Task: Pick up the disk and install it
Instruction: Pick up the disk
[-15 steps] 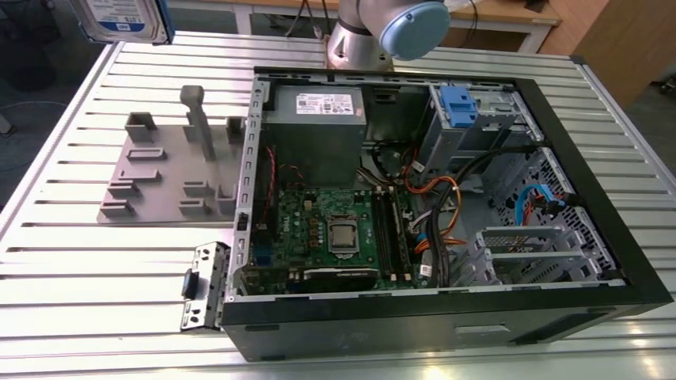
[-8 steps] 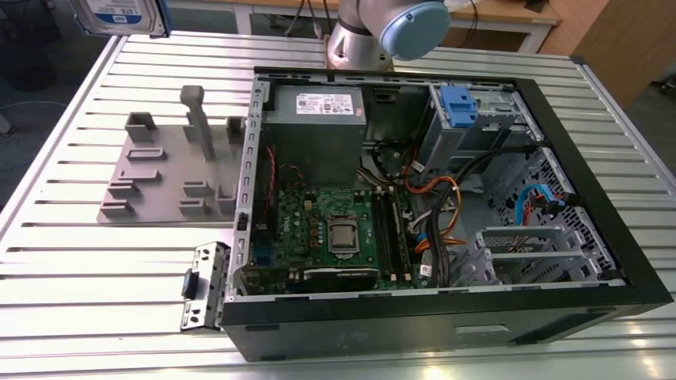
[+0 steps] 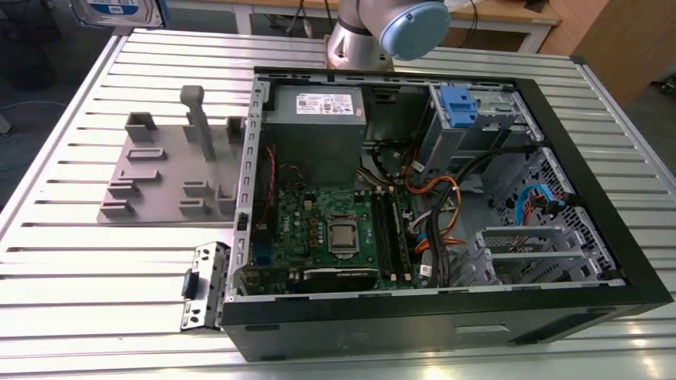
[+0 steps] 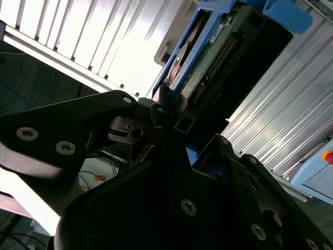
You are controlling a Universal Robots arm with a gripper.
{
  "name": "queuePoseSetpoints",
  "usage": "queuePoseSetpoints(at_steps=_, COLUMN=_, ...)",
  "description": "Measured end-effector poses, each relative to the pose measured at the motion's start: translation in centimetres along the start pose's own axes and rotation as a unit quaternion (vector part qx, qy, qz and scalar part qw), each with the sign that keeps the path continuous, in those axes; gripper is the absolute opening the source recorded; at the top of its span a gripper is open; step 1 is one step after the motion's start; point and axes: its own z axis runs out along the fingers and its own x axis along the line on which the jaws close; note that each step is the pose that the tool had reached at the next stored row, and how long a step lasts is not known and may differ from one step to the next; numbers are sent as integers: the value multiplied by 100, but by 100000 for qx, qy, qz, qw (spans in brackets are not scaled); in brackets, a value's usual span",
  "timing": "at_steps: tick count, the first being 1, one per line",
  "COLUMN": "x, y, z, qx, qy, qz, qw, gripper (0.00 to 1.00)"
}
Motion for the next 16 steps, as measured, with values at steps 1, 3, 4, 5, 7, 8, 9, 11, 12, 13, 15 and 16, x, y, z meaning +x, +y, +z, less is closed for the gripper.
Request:
queuePoseSetpoints(at_steps=1, x=-1, y=0, z=-15, qx=-1, qy=-1, qz=0, qw=100000, gripper=36)
queuePoseSetpoints(at_steps=3, x=-2, y=0, z=-44, qx=-9, qy=2, qz=2, qw=100000, gripper=36)
queuePoseSetpoints(at_steps=4, x=-3, y=0, z=-59, qx=-8, qy=2, qz=-2, qw=100000, gripper=36)
queuePoseSetpoints(at_steps=5, x=-4, y=0, z=-74, qx=-11, qy=2, qz=0, qw=100000, gripper=36)
queuePoseSetpoints(at_steps=7, x=-5, y=0, z=-105, qx=-13, qy=4, qz=1, qw=100000, gripper=36)
queuePoseSetpoints(at_steps=8, x=-6, y=0, z=-121, qx=-11, qy=2, qz=1, qw=100000, gripper=36)
queuePoseSetpoints(at_steps=9, x=-7, y=0, z=-135, qx=-2, qy=1, qz=1, qw=100000, gripper=36)
queuePoseSetpoints(at_steps=11, x=-8, y=0, z=-165, qx=-7, qy=4, qz=0, qw=100000, gripper=36)
queuePoseSetpoints(at_steps=12, x=-9, y=0, z=-182, qx=-4, qy=2, qz=-1, qw=100000, gripper=36)
queuePoseSetpoints(at_steps=13, x=-10, y=0, z=-198, qx=-6, qy=1, qz=0, qw=100000, gripper=36)
queuePoseSetpoints(at_steps=15, x=-11, y=0, z=-229, qx=0, qy=0, qz=0, qw=100000, gripper=36)
queuePoseSetpoints(at_steps=16, x=-12, y=0, z=-244, qx=-1, qy=0, qz=1, qw=100000, gripper=36)
